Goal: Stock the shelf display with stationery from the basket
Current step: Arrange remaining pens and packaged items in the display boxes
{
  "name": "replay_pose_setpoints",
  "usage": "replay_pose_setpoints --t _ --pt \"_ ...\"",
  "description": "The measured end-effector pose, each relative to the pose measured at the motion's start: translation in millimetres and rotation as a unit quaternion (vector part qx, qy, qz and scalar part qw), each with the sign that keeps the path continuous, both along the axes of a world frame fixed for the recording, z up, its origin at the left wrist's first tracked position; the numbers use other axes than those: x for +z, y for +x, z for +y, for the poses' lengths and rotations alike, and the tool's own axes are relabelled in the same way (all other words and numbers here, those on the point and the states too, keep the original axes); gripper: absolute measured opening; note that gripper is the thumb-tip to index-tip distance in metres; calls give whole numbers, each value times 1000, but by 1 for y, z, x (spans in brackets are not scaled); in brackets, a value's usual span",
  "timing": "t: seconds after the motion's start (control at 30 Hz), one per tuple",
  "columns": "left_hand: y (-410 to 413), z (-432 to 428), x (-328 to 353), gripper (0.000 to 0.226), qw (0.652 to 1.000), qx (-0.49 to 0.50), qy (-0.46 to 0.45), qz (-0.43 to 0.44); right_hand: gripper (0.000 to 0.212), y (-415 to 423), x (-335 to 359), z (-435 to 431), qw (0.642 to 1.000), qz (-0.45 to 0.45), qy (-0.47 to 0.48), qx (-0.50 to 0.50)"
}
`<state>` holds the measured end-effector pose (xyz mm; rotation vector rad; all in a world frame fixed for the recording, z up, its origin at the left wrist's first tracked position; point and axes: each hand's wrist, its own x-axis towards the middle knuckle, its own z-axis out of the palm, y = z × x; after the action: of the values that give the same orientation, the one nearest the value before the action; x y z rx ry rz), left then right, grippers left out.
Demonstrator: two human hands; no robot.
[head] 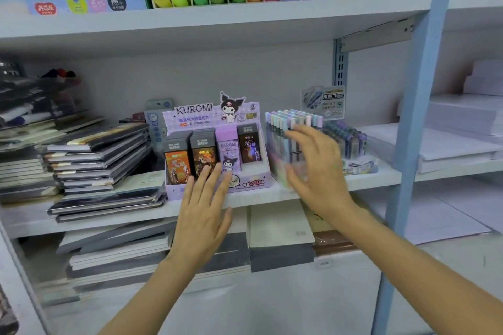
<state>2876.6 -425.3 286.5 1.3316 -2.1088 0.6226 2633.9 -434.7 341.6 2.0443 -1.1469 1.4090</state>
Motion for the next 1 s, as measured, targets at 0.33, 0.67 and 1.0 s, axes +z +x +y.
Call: replay_pose_setpoints --t 0.33,0.67,1.0 --pt "-40 -8 8 55 999 -1 -17 31 47 -12 -10 -22 996 24 56 -64" --pt "-45 -13 6 52 999 -1 -35 30 44 -27 -9 -38 995 -16 89 38" --pt "-102 -33 26 71 992 -67 -52 96 71 -85 7 -55 985 22 113 -130"
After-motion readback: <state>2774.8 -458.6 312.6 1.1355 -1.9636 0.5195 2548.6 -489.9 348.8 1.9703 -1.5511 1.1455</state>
